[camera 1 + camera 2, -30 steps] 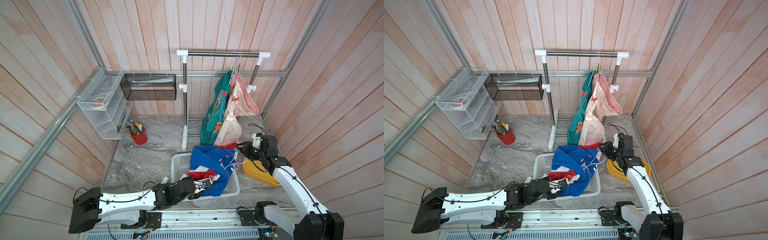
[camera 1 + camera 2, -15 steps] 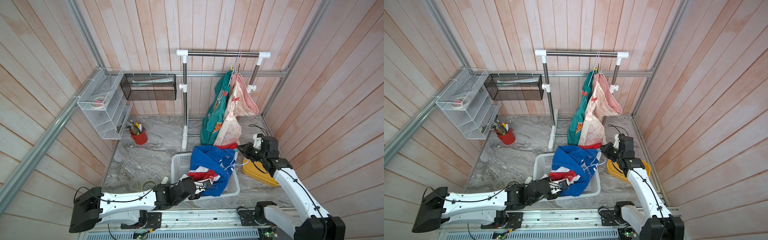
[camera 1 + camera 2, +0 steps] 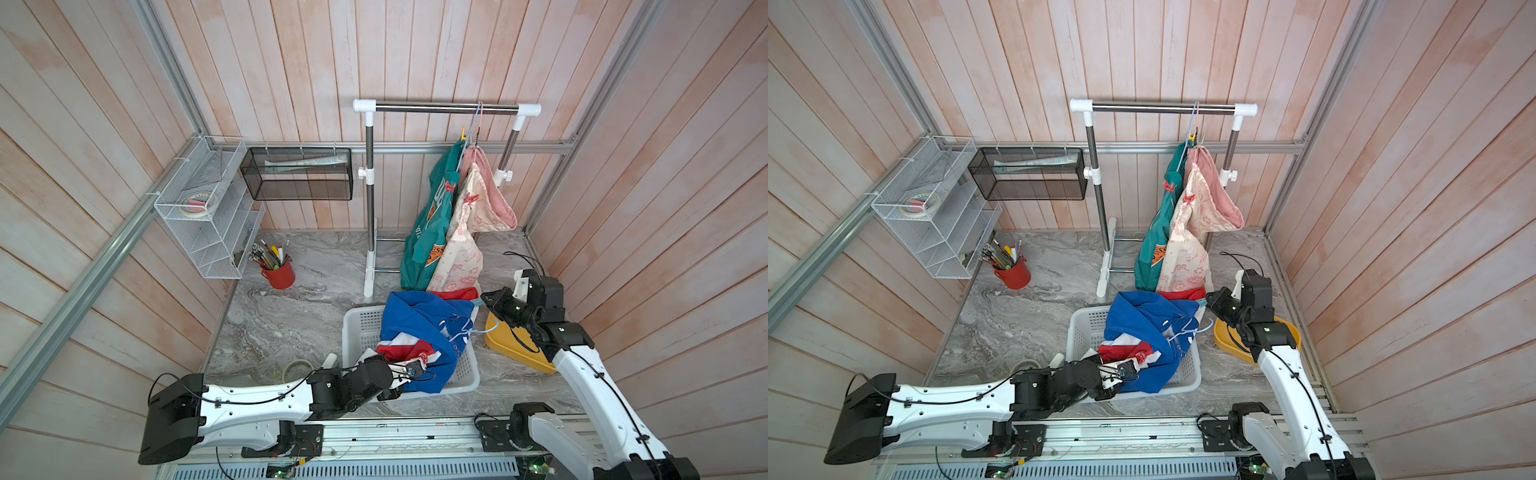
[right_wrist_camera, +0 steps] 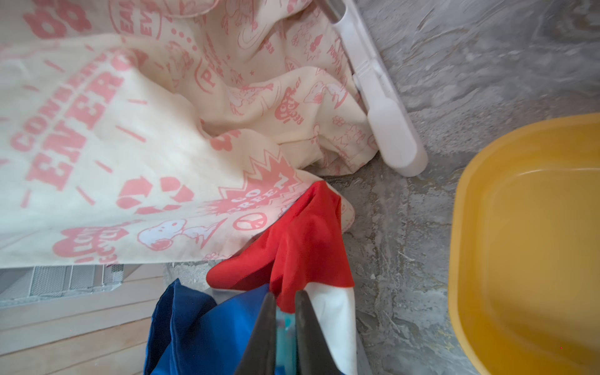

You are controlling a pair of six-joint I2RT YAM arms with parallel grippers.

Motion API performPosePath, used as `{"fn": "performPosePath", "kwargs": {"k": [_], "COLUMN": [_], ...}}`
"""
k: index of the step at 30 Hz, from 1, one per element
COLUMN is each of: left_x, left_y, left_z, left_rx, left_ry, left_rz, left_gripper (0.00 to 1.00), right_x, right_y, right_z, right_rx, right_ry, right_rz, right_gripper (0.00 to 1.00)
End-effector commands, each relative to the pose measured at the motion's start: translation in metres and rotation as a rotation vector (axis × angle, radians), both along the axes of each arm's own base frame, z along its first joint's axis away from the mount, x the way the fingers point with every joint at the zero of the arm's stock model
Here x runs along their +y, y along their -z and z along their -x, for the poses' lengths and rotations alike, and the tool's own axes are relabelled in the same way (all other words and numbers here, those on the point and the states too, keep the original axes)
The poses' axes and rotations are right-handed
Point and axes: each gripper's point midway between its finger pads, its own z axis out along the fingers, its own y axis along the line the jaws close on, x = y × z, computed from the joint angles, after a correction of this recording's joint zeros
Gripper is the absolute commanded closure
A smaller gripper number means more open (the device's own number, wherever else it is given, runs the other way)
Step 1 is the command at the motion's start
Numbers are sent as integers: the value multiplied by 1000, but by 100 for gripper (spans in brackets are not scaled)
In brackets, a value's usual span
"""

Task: Remove the clothespins securing jackets to the hanger
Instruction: Remove the clothespin from the hanger, then place the clothespin in the storage box.

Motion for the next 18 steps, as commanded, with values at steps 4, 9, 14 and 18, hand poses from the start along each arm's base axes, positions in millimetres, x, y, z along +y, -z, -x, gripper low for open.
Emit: {"fn": "performPosePath", "kwargs": {"k": [4,9,14,18], "left_x": [7,9,9,6], "left_y": [17,12,10,11], "left_z": [12,12,13,14], "left_rx": [57,60,64,68], "left_ry": [29,17,22,28], "left_rz": [-57,-35,-24,-22], "left_gripper": [100,100,100,100], "right_x": [-47,-98,-137,-146], "right_y": [-34,-8,42,85], "right_z": [-12,-5,10,9], "right_rx": [-68,-16,45,110], "right_ry": [172,317,453,485], "right_rz": [134,139,69,48], "right_gripper": [100,100,100,100]}}
